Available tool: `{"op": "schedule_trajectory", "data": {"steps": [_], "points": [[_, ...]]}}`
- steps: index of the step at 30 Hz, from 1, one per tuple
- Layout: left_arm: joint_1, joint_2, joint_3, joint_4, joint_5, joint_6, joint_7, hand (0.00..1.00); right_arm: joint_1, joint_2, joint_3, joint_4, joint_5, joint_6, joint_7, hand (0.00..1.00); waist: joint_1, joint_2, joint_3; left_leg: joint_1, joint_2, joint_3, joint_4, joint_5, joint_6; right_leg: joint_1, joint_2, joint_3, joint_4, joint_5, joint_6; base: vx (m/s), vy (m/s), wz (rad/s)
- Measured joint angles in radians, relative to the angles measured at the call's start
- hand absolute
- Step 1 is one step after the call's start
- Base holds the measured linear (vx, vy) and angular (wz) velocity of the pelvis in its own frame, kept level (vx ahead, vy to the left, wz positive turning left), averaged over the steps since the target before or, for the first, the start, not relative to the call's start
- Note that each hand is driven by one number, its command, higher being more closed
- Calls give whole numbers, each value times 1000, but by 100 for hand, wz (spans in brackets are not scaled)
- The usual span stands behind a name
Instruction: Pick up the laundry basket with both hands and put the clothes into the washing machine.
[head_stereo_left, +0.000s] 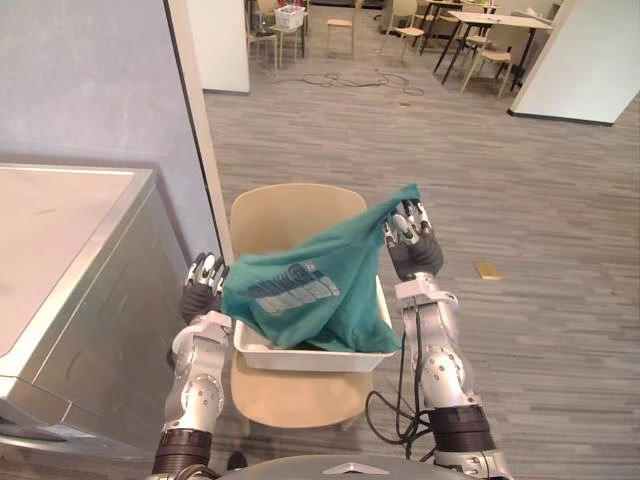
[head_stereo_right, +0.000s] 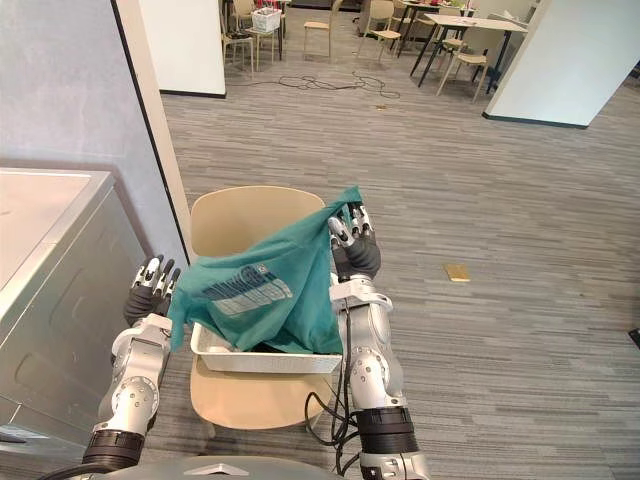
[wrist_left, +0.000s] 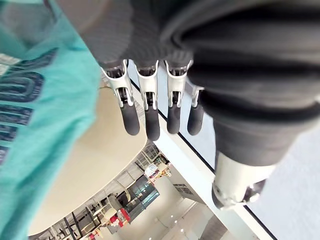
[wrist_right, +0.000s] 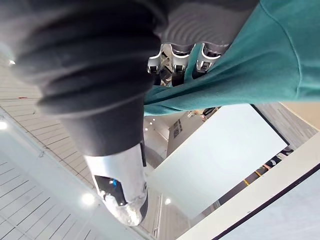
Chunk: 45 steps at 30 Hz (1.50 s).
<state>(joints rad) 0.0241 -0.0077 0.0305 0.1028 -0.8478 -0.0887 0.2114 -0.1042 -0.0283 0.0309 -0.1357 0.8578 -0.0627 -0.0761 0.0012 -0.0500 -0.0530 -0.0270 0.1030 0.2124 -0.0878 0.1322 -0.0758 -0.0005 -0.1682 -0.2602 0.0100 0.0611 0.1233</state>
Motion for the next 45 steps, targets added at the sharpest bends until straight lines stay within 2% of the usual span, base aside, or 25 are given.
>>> {"op": "schedule_trajectory", "data": {"steps": [12, 18, 20, 24, 26, 29, 36, 40, 45], "points": [[0, 8, -10, 26, -68, -34, 0, 100, 0, 0, 6, 18, 2, 0, 2, 0, -1, -7, 8, 0, 0, 1, 0, 0, 0, 0, 0, 0, 0, 0, 0, 0, 0, 0], [0, 6, 40, -21, -103, -48, -1, 100, 52, -2, 13, 48, 1, 1, 17, 0, 0, -10, 10, 2, 0, -1, 0, 0, 0, 2, 0, -1, 2, -1, -2, 0, 0, 0], [0, 6, 68, -58, -109, -60, -4, 100, 102, -8, 33, 68, 0, 7, 49, 0, 0, -15, 13, 7, 0, -2, 0, 0, 0, 6, 0, -1, 5, -4, -2, 0, 0, 0], [0, 6, 130, -82, -110, -72, -8, 100, 222, -23, 45, 120, -2, 62, 91, 0, 1, -20, 17, 8, -1, -9, 0, 0, 0, 9, 0, -3, 11, -8, -1, 0, 0, 5], [0, 7, 180, -95, -110, -79, -11, 100, 292, -28, 43, 161, -50, 107, 125, 0, 0, -20, 17, 9, 0, -10, 0, 0, 0, 10, 0, -3, 12, -9, -1, 0, 0, 0], [0, 7, 234, -100, -111, -88, -22, 100, 356, -43, 41, 209, -110, 138, 169, 0, -2, -22, 18, 12, 0, -13, 0, -2, -3, 15, 0, -4, 12, -9, -1, 0, 0, 0], [10, 8, 327, -174, -111, -118, -38, 100, 396, -64, -12, 360, -238, 178, 240, 0, 2, -27, 20, 19, 0, -13, 0, -4, -7, 20, -1, -4, 12, -9, -1, 0, 0, 0], [20, 7, 341, -186, -111, -118, -43, 100, 414, -64, -51, 395, -278, 199, 248, 0, 2, -28, 27, 33, 0, -17, 0, -4, -7, 37, -1, -8, 11, -15, 5, -7, 2, 3], [46, 7, 344, -210, -110, -117, -44, 100, 413, -64, -87, 397, -278, 200, 248, 0, 1, -29, 28, 32, 0, -17, 0, -4, -6, 36, -2, -9, 11, -15, 5, 0, 0, 0]]}}
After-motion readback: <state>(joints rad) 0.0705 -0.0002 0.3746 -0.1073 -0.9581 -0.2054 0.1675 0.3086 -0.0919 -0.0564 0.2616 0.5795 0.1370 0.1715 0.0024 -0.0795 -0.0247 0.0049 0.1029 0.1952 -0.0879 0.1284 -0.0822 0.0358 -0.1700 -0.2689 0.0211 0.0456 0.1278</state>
